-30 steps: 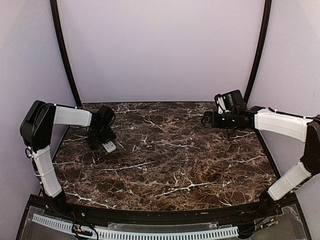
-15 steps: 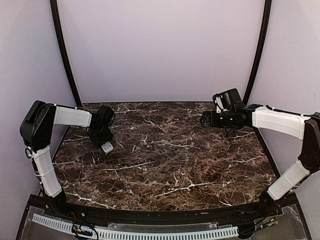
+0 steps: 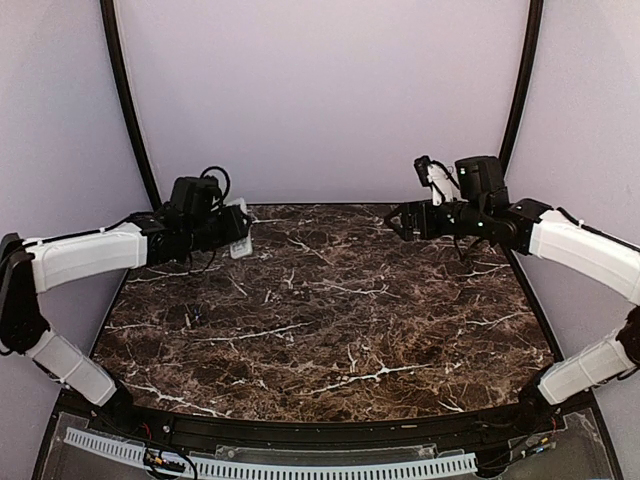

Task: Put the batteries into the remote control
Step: Pick up the remote control from the center of the board, then pass from the left arm to the right

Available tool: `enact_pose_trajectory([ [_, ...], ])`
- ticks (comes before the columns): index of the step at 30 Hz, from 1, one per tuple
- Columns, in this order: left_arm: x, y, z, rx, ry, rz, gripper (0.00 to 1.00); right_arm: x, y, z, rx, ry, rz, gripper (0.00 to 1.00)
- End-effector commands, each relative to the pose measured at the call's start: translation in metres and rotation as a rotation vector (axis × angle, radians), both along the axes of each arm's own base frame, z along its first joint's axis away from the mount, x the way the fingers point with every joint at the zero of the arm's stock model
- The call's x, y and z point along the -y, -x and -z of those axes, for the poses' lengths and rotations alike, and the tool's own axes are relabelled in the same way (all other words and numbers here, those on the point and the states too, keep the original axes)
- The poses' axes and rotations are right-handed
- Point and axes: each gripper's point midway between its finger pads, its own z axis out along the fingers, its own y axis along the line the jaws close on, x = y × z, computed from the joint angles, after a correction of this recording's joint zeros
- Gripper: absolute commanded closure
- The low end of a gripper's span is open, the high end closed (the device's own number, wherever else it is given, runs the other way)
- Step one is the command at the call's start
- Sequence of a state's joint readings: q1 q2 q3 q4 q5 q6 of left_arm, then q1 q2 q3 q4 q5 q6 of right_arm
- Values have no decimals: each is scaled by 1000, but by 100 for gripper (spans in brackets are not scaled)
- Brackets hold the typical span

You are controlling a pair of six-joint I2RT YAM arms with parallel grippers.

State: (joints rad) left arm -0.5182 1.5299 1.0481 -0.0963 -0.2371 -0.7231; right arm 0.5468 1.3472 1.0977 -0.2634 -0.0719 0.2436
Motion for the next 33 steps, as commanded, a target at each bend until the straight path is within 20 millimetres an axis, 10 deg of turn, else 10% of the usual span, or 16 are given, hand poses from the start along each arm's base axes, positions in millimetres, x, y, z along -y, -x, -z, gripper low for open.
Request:
enact_pose_trajectory([
  [1,76,38,-162,600,39,407,100,-67,54,-97,272,-148,-409,3],
  [6,121,134,-261,988,219,787,100,-120,141,-160,478,-319,-831,4],
  [13,148,228,-304,1208,385,1137,100,-171,186,-196,559,-446,-1032,5],
  [23,155,259,-306,1255,439,1255,100,-223,209,-188,555,-449,-1111,9],
  [33,153,260,-300,1253,444,1243,100,-236,219,-190,562,-470,-1152,47],
])
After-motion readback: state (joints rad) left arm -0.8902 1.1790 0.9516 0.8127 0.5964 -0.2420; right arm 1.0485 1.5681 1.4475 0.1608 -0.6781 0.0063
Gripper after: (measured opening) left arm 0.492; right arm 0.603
